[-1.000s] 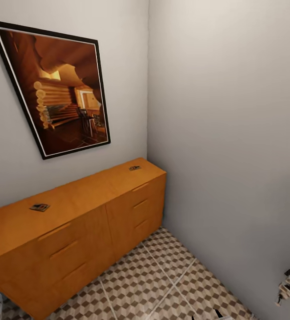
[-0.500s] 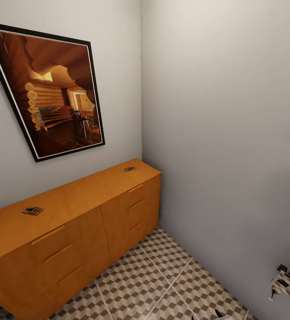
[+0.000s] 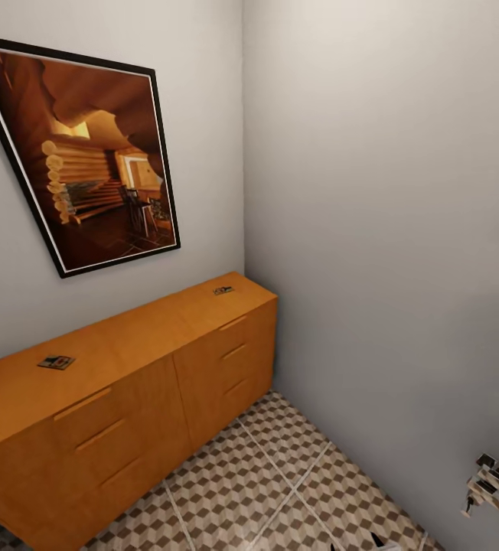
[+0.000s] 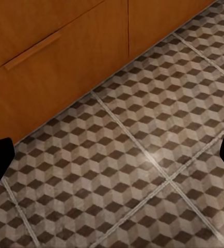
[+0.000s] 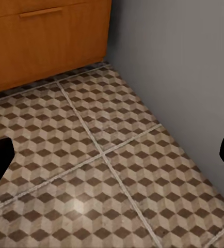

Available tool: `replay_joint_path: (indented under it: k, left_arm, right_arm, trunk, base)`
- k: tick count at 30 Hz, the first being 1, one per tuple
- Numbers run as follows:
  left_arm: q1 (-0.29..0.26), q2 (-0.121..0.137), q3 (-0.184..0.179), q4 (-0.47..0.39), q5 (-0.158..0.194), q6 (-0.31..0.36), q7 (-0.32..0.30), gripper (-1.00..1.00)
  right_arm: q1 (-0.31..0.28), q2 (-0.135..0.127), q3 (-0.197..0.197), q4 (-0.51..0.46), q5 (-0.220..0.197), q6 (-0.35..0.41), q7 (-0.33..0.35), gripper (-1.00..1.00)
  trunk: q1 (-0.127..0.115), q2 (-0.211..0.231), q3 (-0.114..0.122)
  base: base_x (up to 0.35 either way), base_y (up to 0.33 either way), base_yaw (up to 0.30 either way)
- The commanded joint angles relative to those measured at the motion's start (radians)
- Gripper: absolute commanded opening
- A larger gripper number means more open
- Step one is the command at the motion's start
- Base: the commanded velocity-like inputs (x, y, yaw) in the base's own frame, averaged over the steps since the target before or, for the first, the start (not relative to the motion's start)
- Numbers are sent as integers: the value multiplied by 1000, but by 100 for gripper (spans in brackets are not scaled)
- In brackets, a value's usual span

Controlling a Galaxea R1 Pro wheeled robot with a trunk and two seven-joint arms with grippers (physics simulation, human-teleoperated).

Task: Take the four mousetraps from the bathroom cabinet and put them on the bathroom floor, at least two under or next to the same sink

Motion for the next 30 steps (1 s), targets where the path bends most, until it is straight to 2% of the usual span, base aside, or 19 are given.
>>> replay_joint_path:
  k: [1, 7, 12, 14, 15, 20, 27, 30]
  left_arm:
    - [-1, -1, -9, 3, 4, -5, 4, 100]
    - [-1, -1, -9, 3, 4, -5, 4, 100]
    - [28, 25, 23, 5, -21, 23, 16, 100]
    - [35, 23, 35, 5, -32, 34, 15, 100]
    - [35, 20, 29, 5, -37, 40, 13, 100]
    - [49, 18, 4, 5, -14, 18, 10, 100]
    - [51, 17, -1, 5, 25, 14, 9, 100]
    - [52, 17, -1, 5, 26, 13, 9, 100]
  right_arm:
    - [-1, -1, 9, 0, -7, -2, -3, 100]
    - [-1, -3, 9, 0, -7, -2, -3, 100]
    - [14, 25, 10, 0, 1, 26, -2, 100]
    - [14, 36, 10, 0, 0, 38, -2, 100]
    - [13, 42, 11, 0, -1, 44, -2, 100]
    - [13, 51, 10, 0, -2, 45, -3, 100]
    - [13, 53, 10, 0, -2, 47, -3, 100]
    - [13, 53, 9, 0, -2, 47, -3, 100]
  trunk:
    - [1, -2, -2]
    - [1, -2, -2]
    - [1, -2, -2]
    - [1, -2, -2]
    - [1, -2, -2]
    - [1, -2, -2]
    - [1, -2, -2]
    - [1, -2, -2]
  base:
    - [0, 0, 0]
    - [0, 0, 0]
    - [0, 0, 0]
    - [0, 0, 0]
    - [0, 0, 0]
    - [0, 0, 0]
    - [0, 0, 0]
    - [0, 0, 0]
